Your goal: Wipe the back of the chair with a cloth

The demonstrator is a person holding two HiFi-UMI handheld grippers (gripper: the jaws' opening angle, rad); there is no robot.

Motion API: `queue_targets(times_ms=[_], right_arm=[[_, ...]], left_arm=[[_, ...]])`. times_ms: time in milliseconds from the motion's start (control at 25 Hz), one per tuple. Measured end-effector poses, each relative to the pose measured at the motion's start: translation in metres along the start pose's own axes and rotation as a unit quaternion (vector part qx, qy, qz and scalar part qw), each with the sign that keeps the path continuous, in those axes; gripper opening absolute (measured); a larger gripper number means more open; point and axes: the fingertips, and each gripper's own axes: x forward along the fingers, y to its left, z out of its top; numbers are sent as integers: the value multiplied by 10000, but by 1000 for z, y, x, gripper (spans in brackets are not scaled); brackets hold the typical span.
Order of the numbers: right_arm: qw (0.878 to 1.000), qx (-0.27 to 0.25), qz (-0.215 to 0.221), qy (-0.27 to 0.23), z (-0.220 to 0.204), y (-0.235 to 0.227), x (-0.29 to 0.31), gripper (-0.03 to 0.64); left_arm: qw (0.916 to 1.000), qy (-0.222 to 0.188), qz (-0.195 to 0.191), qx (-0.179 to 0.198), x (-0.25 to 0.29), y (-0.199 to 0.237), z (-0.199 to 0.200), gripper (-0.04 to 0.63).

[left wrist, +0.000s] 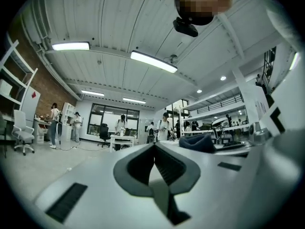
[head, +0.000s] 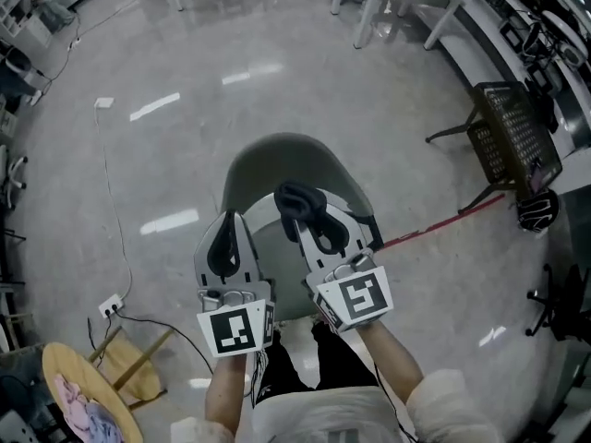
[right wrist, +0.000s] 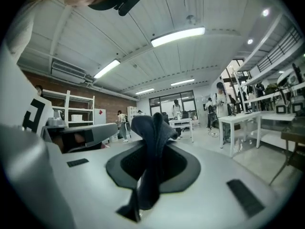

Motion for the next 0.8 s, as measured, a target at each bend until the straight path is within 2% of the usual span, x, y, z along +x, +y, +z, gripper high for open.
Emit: queue_targets(times_ms=[120, 240, 400, 800], right_arm=[[9998, -40, 210, 5, -33, 2, 43, 60], [9993, 2, 340, 158, -73, 9, 74, 60], [9991, -91, 423, 36, -116, 15, 115, 60], [9971, -226, 732, 22, -159, 25, 160, 60]], left_arm=[[9998, -5, 185, -68, 12, 17, -40, 15], [9993, 165, 322, -115, 11, 32, -85, 15], [9990, 211, 384, -71, 18, 56, -137, 15], [9977, 260, 598, -178, 19, 77, -195, 15]])
